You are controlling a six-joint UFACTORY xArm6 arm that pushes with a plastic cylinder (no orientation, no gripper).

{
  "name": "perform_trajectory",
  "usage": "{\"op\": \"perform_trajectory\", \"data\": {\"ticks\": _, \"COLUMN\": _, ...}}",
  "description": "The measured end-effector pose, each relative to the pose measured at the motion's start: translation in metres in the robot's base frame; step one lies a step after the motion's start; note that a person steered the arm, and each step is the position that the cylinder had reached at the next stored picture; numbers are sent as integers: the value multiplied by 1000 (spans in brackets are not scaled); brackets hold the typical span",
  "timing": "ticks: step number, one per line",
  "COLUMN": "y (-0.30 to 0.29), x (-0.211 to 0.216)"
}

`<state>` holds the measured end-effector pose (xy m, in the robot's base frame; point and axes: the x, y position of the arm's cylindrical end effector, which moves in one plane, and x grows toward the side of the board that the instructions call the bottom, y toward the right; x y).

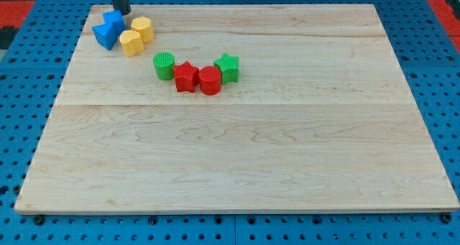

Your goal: Move the blue blocks bottom left to the red star

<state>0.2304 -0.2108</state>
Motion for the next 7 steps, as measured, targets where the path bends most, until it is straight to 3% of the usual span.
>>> {"op": "perform_trajectory", "data": {"ticks": 1, "y": 4, "x": 52}}
{"op": "perform_trajectory", "data": {"ticks": 3, "y": -24, "x": 24}}
{"op": "perform_trajectory", "data": {"ticks": 6, "y": 11, "x": 146}}
{"op": "perform_trajectory", "data": {"ticks": 7, "y": 22, "x": 105}}
